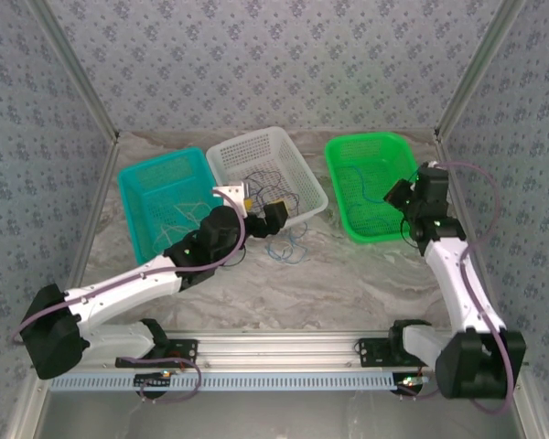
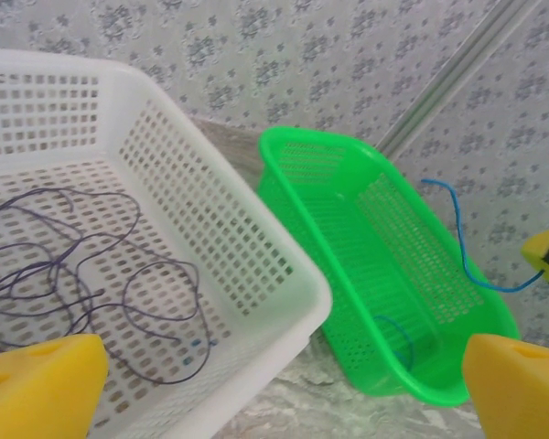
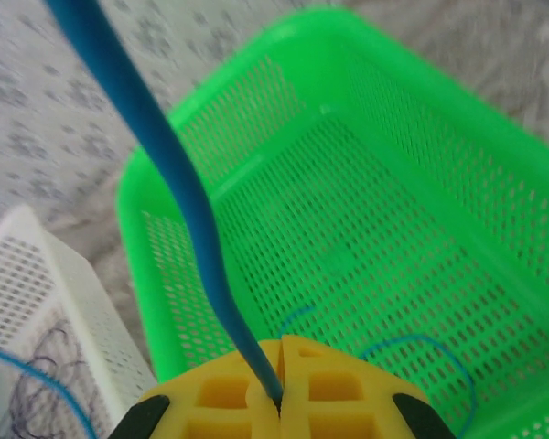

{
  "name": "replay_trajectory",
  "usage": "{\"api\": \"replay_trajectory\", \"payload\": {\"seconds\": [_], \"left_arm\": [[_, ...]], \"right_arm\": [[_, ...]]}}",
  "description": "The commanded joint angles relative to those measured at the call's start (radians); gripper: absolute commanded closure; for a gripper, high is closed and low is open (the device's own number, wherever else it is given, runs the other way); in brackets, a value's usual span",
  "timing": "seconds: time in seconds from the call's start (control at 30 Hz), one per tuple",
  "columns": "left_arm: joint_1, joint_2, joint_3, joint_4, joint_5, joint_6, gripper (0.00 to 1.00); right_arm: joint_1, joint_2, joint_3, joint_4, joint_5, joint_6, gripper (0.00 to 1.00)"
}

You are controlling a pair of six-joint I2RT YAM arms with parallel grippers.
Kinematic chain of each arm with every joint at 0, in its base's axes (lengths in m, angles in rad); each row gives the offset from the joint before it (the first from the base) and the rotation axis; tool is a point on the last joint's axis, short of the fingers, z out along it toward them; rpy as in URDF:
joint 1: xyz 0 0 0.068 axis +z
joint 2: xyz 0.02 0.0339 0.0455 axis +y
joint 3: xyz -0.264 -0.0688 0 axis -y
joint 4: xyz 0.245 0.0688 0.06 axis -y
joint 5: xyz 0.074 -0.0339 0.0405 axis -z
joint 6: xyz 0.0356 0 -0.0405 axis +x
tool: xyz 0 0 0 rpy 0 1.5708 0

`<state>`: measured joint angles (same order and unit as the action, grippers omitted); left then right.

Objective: Untangle the cables

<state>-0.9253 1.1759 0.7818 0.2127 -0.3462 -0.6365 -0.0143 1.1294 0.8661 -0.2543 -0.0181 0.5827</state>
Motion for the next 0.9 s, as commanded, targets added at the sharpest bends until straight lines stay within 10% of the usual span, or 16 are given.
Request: {"api": "replay_trajectory", "payload": {"seconds": [0.0, 0.17, 0.43, 0.87], "left_arm": [[0.009, -0.027, -0.009, -0.051, -0.025, 0.015, 0.01], [0.019, -0.059, -0.028, -0.069, -0.038, 0.010, 0.01], [0.037, -0.088, -0.035, -0.142, -0.046, 0.022, 0.01], [0.091, -0.108, -0.046, -0.184, -0.039, 0.022, 0.01]], "right_arm": [[-0.019, 0.077, -0.025, 0.053, -0.048, 0.039, 1.00], [-0.031, 0.229, 0.018, 0.030, -0.049, 0.062, 0.92], [-0.006, 0.208, 0.060, -0.031, 0.000, 0.055, 0.21], [0.351, -0.047, 0.070, -0.283, -0.006, 0.003, 0.27]]}}
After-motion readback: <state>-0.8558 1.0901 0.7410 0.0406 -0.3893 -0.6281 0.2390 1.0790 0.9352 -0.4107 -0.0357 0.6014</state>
